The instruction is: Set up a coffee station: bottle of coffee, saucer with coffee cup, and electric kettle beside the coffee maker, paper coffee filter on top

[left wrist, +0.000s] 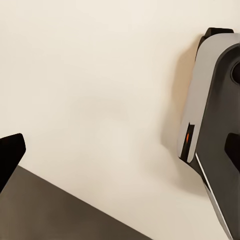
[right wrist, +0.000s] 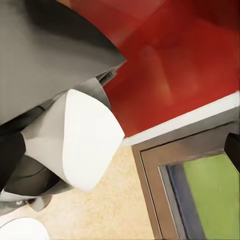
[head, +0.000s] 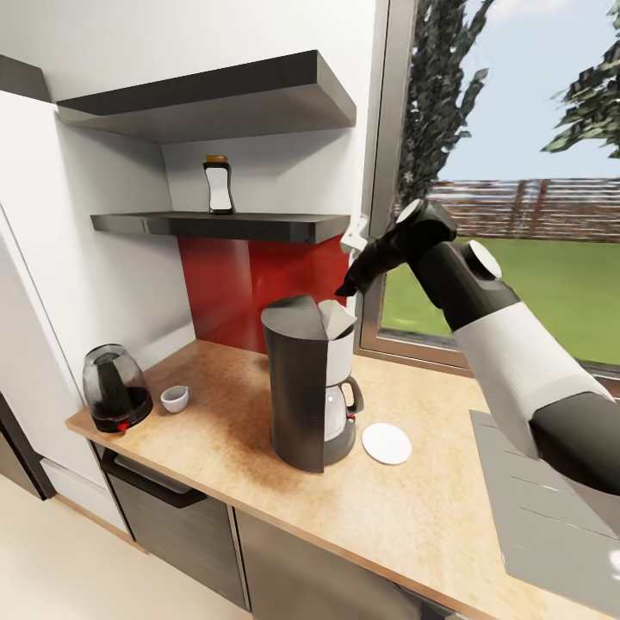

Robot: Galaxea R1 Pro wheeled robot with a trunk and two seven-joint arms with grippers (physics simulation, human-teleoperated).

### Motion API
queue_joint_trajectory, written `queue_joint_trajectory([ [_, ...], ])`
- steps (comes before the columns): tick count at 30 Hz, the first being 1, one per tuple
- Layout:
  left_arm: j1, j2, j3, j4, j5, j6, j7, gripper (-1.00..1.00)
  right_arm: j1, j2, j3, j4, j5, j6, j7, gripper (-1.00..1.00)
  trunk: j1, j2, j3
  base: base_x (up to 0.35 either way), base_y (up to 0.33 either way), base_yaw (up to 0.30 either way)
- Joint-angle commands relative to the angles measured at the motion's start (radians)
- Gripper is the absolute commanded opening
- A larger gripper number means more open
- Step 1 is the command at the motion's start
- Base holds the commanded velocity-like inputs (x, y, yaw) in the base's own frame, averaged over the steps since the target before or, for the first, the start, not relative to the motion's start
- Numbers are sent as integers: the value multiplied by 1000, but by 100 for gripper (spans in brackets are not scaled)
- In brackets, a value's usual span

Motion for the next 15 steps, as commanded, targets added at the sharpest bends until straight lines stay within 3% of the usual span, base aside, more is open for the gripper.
queue_joint_trajectory([
  [1, -1, 0, 3, 2, 3, 1, 1, 100, 0, -1, -2, -8, 8, 5, 7, 100, 0, -1, 0, 0, 0, 0],
  [9, -1, 0, 3, 2, 3, 1, 2, 100, 0, -5, -18, -69, 8, 5, 8, 100, 0, -1, 0, -5, 6, 0],
  [15, -1, 0, 3, 1, 3, 1, 3, 100, -1, -6, -40, -95, 10, 6, 3, 100, 0, -1, 0, -147, 137, 0],
])
